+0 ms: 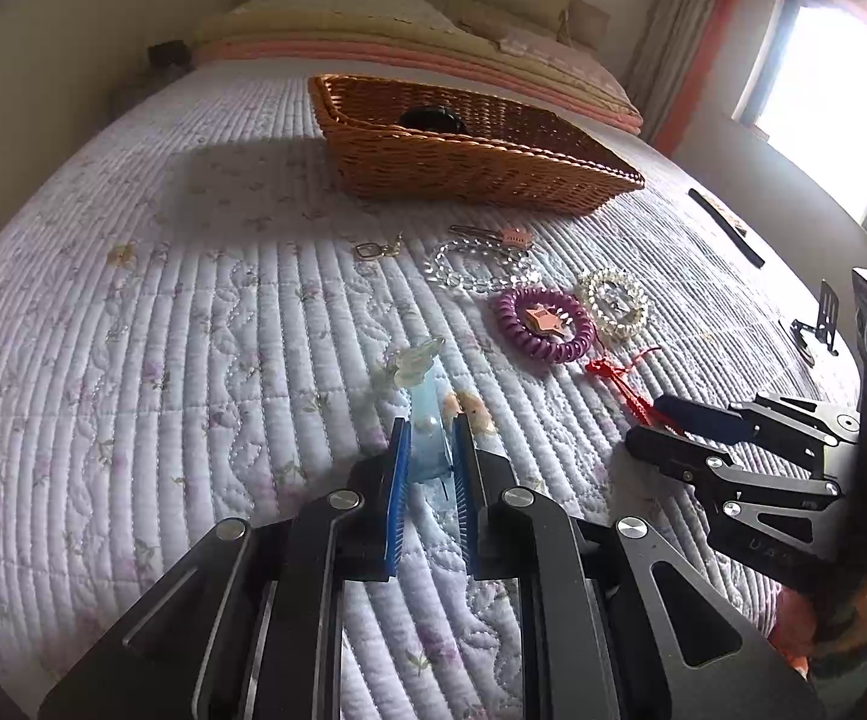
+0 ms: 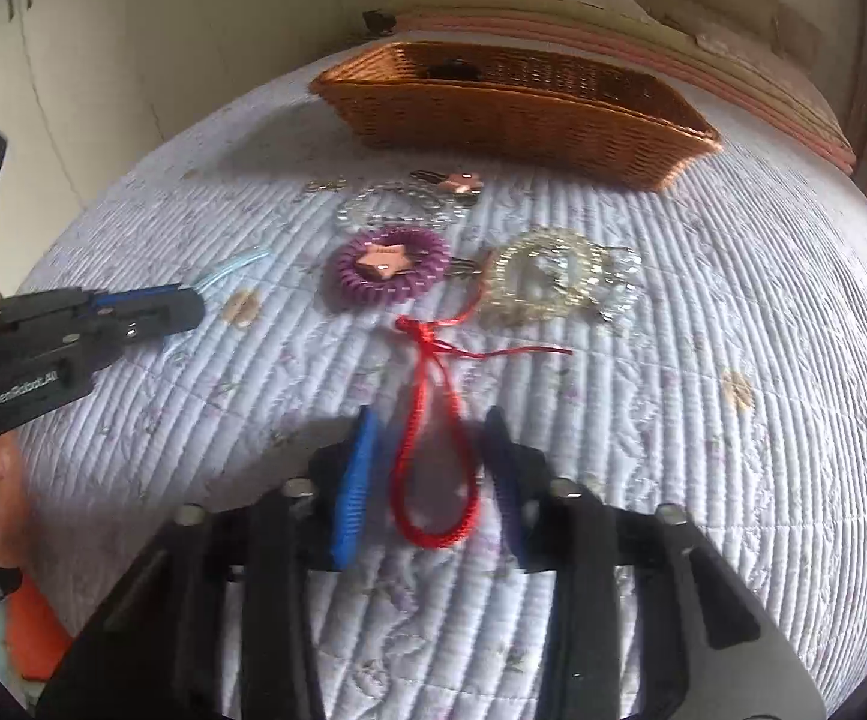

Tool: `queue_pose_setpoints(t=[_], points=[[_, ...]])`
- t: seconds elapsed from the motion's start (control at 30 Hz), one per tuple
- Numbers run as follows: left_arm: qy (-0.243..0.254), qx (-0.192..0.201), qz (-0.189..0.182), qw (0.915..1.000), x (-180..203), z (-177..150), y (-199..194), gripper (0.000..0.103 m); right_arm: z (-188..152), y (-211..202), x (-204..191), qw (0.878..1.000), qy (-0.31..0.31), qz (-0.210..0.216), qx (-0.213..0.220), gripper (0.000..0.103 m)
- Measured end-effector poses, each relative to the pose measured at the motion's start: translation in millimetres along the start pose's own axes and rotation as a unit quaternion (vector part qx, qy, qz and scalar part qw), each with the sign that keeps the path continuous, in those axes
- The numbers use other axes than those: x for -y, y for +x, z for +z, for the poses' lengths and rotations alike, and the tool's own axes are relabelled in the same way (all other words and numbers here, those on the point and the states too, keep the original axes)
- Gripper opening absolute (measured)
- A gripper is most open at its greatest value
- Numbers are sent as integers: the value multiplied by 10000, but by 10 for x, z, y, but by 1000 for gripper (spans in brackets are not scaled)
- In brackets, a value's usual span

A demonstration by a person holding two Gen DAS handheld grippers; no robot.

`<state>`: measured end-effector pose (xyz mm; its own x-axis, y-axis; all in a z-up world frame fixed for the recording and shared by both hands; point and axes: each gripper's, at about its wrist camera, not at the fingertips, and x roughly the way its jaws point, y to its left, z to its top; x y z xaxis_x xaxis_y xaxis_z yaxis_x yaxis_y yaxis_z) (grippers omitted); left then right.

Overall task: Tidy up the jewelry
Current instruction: 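Grasp the light blue hair clip with the left tool while the right grasps the red string bracelet, then carry the clip and red bracelet into the basket and open both tools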

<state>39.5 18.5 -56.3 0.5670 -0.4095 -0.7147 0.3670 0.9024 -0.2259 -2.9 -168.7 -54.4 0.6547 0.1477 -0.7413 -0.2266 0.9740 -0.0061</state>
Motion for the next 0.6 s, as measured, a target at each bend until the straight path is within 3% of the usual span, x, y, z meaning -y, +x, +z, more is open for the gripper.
queue_pose_setpoints(t=[0.1, 0.37, 0.6], points=[[4, 93, 40, 9999, 17, -5, -42, 12, -3, -33, -21, 10000, -47, -20, 81, 7], [63, 485, -41, 9988, 107, 187, -265, 12, 238, -412, 142, 9976, 214, 42, 661, 7], [448, 1106, 125, 9928, 309, 824, -384, 12, 895, -688, 531, 9893, 400, -171, 1394, 7]])
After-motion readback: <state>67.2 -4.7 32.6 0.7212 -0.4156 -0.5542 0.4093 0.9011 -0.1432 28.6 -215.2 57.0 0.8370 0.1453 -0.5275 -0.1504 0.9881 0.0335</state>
